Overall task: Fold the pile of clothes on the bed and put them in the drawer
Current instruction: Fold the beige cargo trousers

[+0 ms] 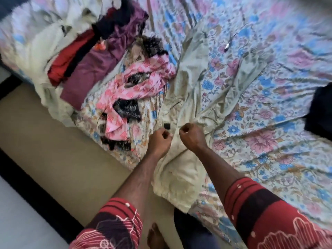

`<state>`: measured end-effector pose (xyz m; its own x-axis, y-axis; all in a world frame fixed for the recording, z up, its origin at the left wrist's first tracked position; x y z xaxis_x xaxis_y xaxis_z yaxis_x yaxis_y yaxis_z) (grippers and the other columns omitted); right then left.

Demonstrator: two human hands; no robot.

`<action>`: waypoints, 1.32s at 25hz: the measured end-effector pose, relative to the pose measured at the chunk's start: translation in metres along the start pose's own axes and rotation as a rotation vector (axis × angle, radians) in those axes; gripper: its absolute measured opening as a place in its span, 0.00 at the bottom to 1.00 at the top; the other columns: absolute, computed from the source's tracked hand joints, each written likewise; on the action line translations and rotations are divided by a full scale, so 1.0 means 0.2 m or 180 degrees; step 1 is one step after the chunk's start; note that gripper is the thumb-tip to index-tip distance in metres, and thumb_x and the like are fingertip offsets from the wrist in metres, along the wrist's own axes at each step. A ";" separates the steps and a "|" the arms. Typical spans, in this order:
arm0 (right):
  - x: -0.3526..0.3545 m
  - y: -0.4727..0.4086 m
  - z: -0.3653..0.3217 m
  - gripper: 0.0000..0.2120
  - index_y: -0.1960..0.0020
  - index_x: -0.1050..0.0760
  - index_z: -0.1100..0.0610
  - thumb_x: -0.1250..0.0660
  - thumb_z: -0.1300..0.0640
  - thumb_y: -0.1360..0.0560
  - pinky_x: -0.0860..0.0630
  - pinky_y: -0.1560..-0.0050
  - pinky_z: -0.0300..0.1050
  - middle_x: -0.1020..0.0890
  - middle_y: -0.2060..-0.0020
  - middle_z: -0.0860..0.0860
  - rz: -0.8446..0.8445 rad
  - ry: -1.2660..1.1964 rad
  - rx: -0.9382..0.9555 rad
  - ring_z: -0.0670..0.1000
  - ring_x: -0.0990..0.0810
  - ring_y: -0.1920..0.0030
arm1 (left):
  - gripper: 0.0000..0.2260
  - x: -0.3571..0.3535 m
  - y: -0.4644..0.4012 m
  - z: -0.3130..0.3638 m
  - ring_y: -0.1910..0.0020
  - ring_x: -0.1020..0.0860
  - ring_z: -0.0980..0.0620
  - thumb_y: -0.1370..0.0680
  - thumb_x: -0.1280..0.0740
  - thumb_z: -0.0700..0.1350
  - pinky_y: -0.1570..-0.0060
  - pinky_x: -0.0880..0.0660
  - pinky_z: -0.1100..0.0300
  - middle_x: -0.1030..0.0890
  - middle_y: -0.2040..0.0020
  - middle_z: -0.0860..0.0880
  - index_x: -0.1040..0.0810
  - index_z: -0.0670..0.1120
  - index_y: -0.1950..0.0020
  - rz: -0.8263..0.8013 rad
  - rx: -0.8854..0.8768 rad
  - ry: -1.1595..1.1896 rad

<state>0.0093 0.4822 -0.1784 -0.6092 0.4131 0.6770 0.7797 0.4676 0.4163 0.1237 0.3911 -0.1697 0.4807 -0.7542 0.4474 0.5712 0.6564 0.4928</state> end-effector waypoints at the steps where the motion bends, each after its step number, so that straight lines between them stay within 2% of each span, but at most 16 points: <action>1: 0.07 -0.08 -0.01 0.08 0.50 0.15 0.57 0.32 0.58 0.24 0.29 0.52 0.38 0.13 0.52 0.54 0.0024 -0.0049 -0.0034 0.53 0.16 0.49 | 0.04 0.00 -0.09 0.10 0.58 0.22 0.52 0.20 0.31 0.45 0.60 0.28 0.60 0.19 0.58 0.51 0.22 0.46 0.52 -0.0068 -0.0064 -0.0086; 3: 0.23 -0.28 -0.02 0.09 0.47 0.15 0.56 0.33 0.59 0.23 0.29 0.50 0.38 0.13 0.49 0.53 0.0062 -0.0178 -0.0139 0.53 0.16 0.46 | 0.05 -0.01 -0.28 0.30 0.57 0.22 0.50 0.20 0.31 0.46 0.56 0.25 0.56 0.19 0.56 0.50 0.22 0.45 0.50 -0.0157 -0.0158 -0.0204; 8: 0.50 -0.76 -0.04 0.10 0.46 0.17 0.55 0.35 0.60 0.22 0.23 0.39 0.47 0.14 0.46 0.55 0.0187 -0.0414 -0.0167 0.57 0.16 0.43 | 0.06 -0.04 -0.74 0.66 0.59 0.25 0.52 0.18 0.32 0.47 0.62 0.29 0.61 0.24 0.58 0.52 0.24 0.44 0.49 -0.0174 -0.0248 -0.0341; 12: 0.63 -1.13 -0.05 0.10 0.47 0.18 0.50 0.37 0.55 0.22 0.20 0.42 0.55 0.14 0.48 0.55 0.0311 -0.0499 -0.0162 0.60 0.15 0.48 | 0.06 -0.11 -1.07 0.81 0.51 0.22 0.46 0.18 0.33 0.45 0.53 0.28 0.57 0.22 0.52 0.48 0.23 0.44 0.45 -0.0094 -0.0342 -0.0332; 14: 0.67 -1.27 -0.06 0.09 0.48 0.19 0.49 0.38 0.57 0.21 0.19 0.46 0.54 0.14 0.49 0.55 0.0340 -0.0596 -0.0170 0.59 0.15 0.48 | 0.08 -0.14 -1.21 0.84 0.49 0.23 0.47 0.18 0.33 0.45 0.54 0.30 0.59 0.23 0.49 0.48 0.23 0.43 0.41 -0.0096 -0.0487 -0.0308; 17: 0.72 -1.46 -0.07 0.12 0.50 0.20 0.47 0.39 0.62 0.20 0.26 0.61 0.41 0.16 0.52 0.53 0.0434 -0.0641 -0.0180 0.53 0.16 0.58 | 0.10 -0.15 -1.44 0.88 0.45 0.23 0.45 0.18 0.34 0.45 0.50 0.28 0.57 0.24 0.44 0.45 0.23 0.44 0.37 -0.0099 -0.0588 -0.0369; 19: 0.73 -1.60 -0.07 0.13 0.46 0.18 0.51 0.40 0.62 0.18 0.30 0.69 0.37 0.17 0.49 0.53 0.0450 -0.0675 -0.0239 0.48 0.23 0.67 | 0.11 -0.15 -1.62 0.92 0.41 0.23 0.43 0.18 0.34 0.44 0.43 0.24 0.52 0.22 0.40 0.42 0.24 0.45 0.36 -0.0060 -0.0640 -0.0378; 20: 0.74 -1.68 -0.07 0.13 0.42 0.19 0.53 0.41 0.62 0.17 0.29 0.70 0.36 0.17 0.47 0.54 0.0447 -0.0725 -0.0258 0.48 0.23 0.67 | 0.12 -0.15 -1.73 0.95 0.40 0.22 0.43 0.18 0.33 0.44 0.41 0.24 0.51 0.22 0.38 0.42 0.25 0.45 0.35 -0.0060 -0.0643 -0.0372; 21: 0.74 -1.76 -0.08 0.13 0.38 0.20 0.54 0.41 0.61 0.17 0.24 0.65 0.38 0.18 0.44 0.55 0.0459 -0.0746 -0.0264 0.50 0.21 0.62 | 0.13 -0.16 -1.82 0.99 0.40 0.22 0.43 0.18 0.33 0.45 0.41 0.24 0.51 0.21 0.37 0.42 0.25 0.45 0.34 -0.0068 -0.0606 -0.0343; 22: 0.75 -1.85 -0.09 0.14 0.35 0.22 0.55 0.41 0.60 0.17 0.20 0.55 0.43 0.19 0.40 0.56 0.0492 -0.0768 -0.0264 0.53 0.18 0.53 | 0.14 -0.16 -1.92 1.03 0.40 0.22 0.43 0.18 0.33 0.45 0.40 0.24 0.51 0.21 0.36 0.42 0.27 0.45 0.33 -0.0097 -0.0512 -0.0292; 23: 0.75 -1.94 -0.10 0.15 0.32 0.25 0.56 0.40 0.59 0.17 0.20 0.44 0.50 0.20 0.37 0.58 0.0518 -0.0815 -0.0288 0.57 0.19 0.43 | 0.15 -0.17 -2.02 1.08 0.39 0.22 0.43 0.17 0.33 0.47 0.39 0.24 0.51 0.21 0.35 0.43 0.28 0.45 0.32 -0.0145 -0.0413 -0.0226; 25: 0.75 -2.10 -0.16 0.17 0.28 0.29 0.58 0.39 0.58 0.17 0.24 0.35 0.57 0.22 0.32 0.59 0.0512 -0.0925 -0.0383 0.59 0.23 0.35 | 0.18 -0.18 -2.19 1.18 0.39 0.23 0.44 0.17 0.35 0.51 0.41 0.26 0.54 0.23 0.34 0.45 0.29 0.45 0.31 -0.0263 -0.0234 -0.0094; 27: 0.74 -2.27 -0.23 0.20 0.25 0.32 0.58 0.39 0.56 0.16 0.26 0.32 0.58 0.24 0.30 0.58 0.0449 -0.1093 -0.0470 0.59 0.24 0.33 | 0.20 -0.22 -2.38 1.25 0.39 0.24 0.44 0.17 0.37 0.57 0.44 0.27 0.54 0.24 0.33 0.43 0.30 0.45 0.31 -0.0312 -0.0104 -0.0019; 30: 0.68 -2.49 -0.28 0.24 0.24 0.34 0.58 0.38 0.50 0.17 0.28 0.31 0.61 0.24 0.31 0.57 0.0441 -0.1363 -0.0652 0.58 0.25 0.33 | 0.31 -0.31 -2.60 1.32 0.32 0.28 0.39 0.19 0.42 0.67 0.36 0.28 0.46 0.29 0.29 0.39 0.32 0.44 0.26 -0.0063 0.0003 -0.0650; 32: 0.65 -2.60 -0.30 0.21 0.30 0.29 0.55 0.38 0.45 0.18 0.30 0.32 0.61 0.21 0.38 0.54 0.0567 -0.0835 -0.0779 0.55 0.24 0.37 | 0.32 -0.36 -2.70 1.33 0.35 0.26 0.38 0.22 0.41 0.70 0.35 0.29 0.41 0.25 0.33 0.40 0.27 0.45 0.32 0.0154 -0.0019 -0.1222; 33: 0.65 -2.63 -0.30 0.19 0.34 0.27 0.55 0.38 0.44 0.18 0.30 0.33 0.60 0.20 0.42 0.52 0.0645 -0.0442 -0.0838 0.54 0.23 0.41 | 0.27 -0.38 -2.73 1.33 0.39 0.24 0.40 0.22 0.38 0.67 0.37 0.28 0.43 0.21 0.37 0.41 0.24 0.46 0.37 0.0264 -0.0101 -0.1345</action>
<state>-0.4720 0.2421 -0.2729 -0.4382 0.5875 0.6803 0.8862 0.1555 0.4365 -0.4016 0.0945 -0.2732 0.2148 -0.6207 0.7541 0.5654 0.7086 0.4222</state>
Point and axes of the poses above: each hand's wrist, its own y-axis away from the middle knuckle, its own x-axis out of the back of the hand, z = x × y, the point moved 1 cm from there along -y, towards the middle knuckle
